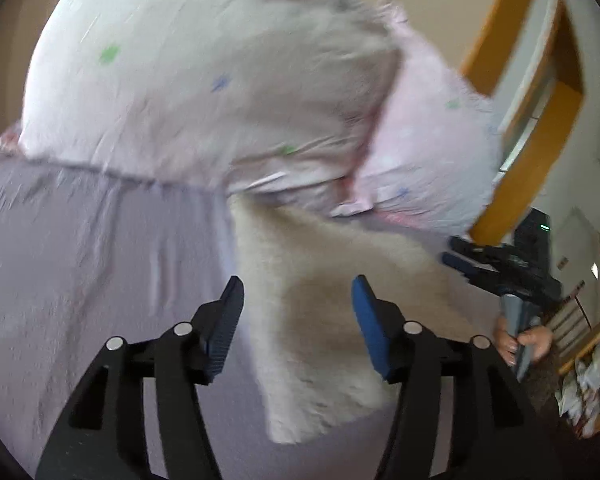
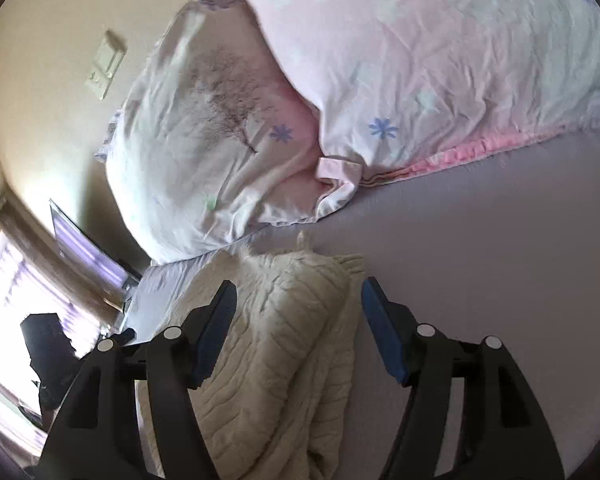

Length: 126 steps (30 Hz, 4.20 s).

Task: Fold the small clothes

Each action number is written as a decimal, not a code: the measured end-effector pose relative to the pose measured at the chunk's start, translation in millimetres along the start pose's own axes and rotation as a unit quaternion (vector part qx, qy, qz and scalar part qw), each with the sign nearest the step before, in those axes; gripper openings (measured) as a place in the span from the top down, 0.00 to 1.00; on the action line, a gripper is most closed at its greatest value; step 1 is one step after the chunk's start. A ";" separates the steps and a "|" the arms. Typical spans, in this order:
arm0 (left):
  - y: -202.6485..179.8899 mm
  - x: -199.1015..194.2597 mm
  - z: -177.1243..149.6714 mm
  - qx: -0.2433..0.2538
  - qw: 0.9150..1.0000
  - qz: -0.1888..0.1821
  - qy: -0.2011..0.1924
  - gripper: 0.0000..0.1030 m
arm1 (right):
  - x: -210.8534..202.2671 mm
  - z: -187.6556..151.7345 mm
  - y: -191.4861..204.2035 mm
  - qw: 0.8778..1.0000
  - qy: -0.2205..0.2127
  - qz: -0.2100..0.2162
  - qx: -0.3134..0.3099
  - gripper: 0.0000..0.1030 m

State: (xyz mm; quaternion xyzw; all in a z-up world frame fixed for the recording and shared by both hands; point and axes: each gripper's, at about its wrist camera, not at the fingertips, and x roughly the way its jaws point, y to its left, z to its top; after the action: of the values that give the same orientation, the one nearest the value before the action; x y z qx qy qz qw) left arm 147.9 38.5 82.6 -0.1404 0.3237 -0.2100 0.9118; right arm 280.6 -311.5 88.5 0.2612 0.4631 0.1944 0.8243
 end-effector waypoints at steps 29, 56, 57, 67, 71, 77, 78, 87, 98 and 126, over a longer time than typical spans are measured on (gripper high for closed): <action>-17.9 -13.1 -50.0 0.025 0.999 0.005 0.048 0.20 | 37.6 -67.7 74.0 0.967 0.113 -0.136 -0.181 0.48; -27.5 31.9 -78.9 0.077 0.971 0.182 0.135 0.02 | 23.0 -135.9 78.5 0.953 0.079 -0.262 -0.131 0.01; -28.3 32.5 -79.2 0.080 0.970 0.185 0.137 0.02 | 22.9 -138.1 80.2 0.950 0.081 -0.269 -0.137 0.01; -30.3 35.5 -79.7 0.092 0.965 0.197 0.146 0.02 | 22.3 -138.6 78.5 0.950 0.081 -0.267 -0.137 0.01; -30.4 35.8 -79.4 0.093 0.965 0.197 0.146 0.02 | 22.2 -138.7 78.6 0.950 0.081 -0.267 -0.137 0.01; -30.3 36.0 -79.5 0.093 0.965 0.197 0.146 0.02 | 22.3 -138.5 78.9 0.950 0.081 -0.267 -0.138 0.01; -30.3 36.0 -79.5 0.093 0.965 0.197 0.146 0.02 | 22.4 -138.4 79.0 0.950 0.081 -0.267 -0.138 0.01; -30.1 36.1 -79.7 0.093 0.965 0.197 0.146 0.02 | 22.3 -138.5 79.1 0.950 0.081 -0.267 -0.138 0.01; -29.7 36.1 -79.8 0.093 0.965 0.197 0.146 0.02 | 21.9 -138.6 79.0 0.950 0.081 -0.267 -0.137 0.01; -29.5 36.0 -79.6 0.093 0.965 0.196 0.146 0.02 | 22.0 -138.5 79.1 0.950 0.081 -0.267 -0.137 0.01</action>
State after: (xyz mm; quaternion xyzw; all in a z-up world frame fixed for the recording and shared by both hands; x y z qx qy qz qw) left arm 112.9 -13.9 15.2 0.0432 0.4537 -0.0742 0.8870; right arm 165.5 -202.1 62.0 -0.0043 0.5502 0.0488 0.8336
